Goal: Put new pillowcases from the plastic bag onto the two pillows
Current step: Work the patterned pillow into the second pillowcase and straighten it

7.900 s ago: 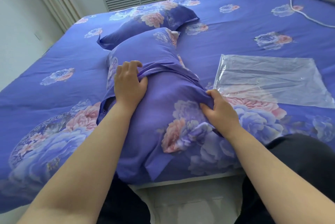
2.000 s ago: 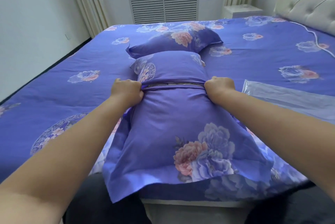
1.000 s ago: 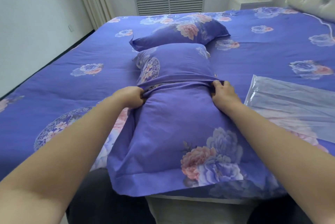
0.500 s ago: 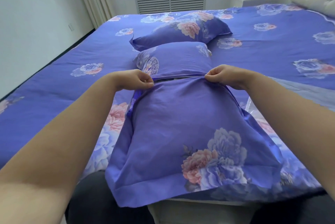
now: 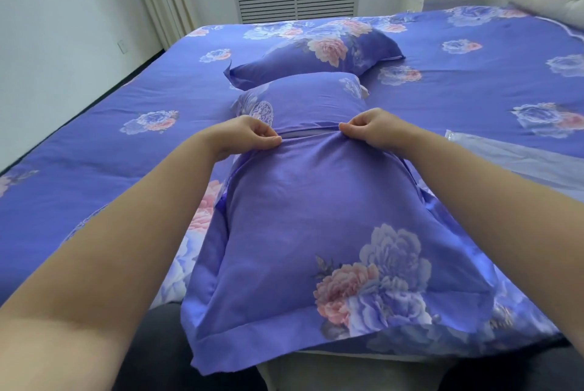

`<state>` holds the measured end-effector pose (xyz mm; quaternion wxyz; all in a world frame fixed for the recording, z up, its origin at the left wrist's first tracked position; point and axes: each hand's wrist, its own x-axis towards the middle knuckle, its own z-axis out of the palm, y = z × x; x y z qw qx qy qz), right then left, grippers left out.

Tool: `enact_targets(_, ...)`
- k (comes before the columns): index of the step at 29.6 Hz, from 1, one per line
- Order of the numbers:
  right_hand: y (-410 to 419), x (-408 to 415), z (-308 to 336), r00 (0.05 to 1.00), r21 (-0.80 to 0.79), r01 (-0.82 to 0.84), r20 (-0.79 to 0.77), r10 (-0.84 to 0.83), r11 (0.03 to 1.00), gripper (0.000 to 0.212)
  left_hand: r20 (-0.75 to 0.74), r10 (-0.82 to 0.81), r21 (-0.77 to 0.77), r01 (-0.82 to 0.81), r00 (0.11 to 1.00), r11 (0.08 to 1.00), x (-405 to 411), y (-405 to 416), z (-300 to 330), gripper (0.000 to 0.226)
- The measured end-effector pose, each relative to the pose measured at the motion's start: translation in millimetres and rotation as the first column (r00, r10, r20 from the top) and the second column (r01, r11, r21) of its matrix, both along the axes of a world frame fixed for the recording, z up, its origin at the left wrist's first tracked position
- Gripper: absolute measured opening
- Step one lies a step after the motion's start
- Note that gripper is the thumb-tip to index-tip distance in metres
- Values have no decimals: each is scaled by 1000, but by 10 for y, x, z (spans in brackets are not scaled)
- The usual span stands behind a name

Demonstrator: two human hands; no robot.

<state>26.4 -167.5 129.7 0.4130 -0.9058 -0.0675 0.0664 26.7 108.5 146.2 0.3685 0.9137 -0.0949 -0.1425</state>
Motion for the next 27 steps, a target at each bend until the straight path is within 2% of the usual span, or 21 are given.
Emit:
enact_targets(3, 57, 41, 32, 999, 15, 24, 35, -25, 1000, 24, 109, -14, 106, 3, 994, 994, 2, -86, -11, 8)
enact_targets(6, 85, 68, -5, 986, -48, 69, 152, -61, 996, 17, 262, 36, 54, -51, 964, 997, -11, -170, -87, 4)
enact_targets(8, 67, 64, -55, 978, -52, 69, 199, -57, 996, 18, 377, 40, 103, -85, 925, 991, -44, -206, -158, 3)
enact_targets(11, 34, 30, -51, 986, -82, 15, 165, -2, 997, 12, 502, 0, 189, -109, 865, 976, -98, -230, -225, 6)
enact_targets(15, 107, 0, 65, 998, 210, -60, -9, 63, 976, 16, 448, 60, 18, -76, 892, 997, -107, -231, -213, 4)
enact_targets(16, 151, 6, 78, 998, 229, -60, -15, 65, 972, 16, 443, 66, 9, -79, 894, 997, -105, -245, -220, 4)
enact_targets(18, 253, 43, 87, 997, 126, -73, 28, 70, 989, 15, 484, 56, 69, -102, 873, 992, -91, -277, -246, 3)
enact_targets(22, 339, 123, 61, 983, -185, -77, 150, 106, 980, 18, 572, -70, 358, -172, 817, 918, -67, -247, -262, 12)
enact_targets(24, 250, 140, -6, 981, -281, -55, 165, 104, 958, 27, 535, -128, 496, -188, 835, 847, -63, -163, -259, 17)
enact_targets(27, 14, 141, -114, 985, -283, -32, 152, 78, 959, 31, 412, -122, 586, -159, 903, 795, -102, -3, -282, 9)
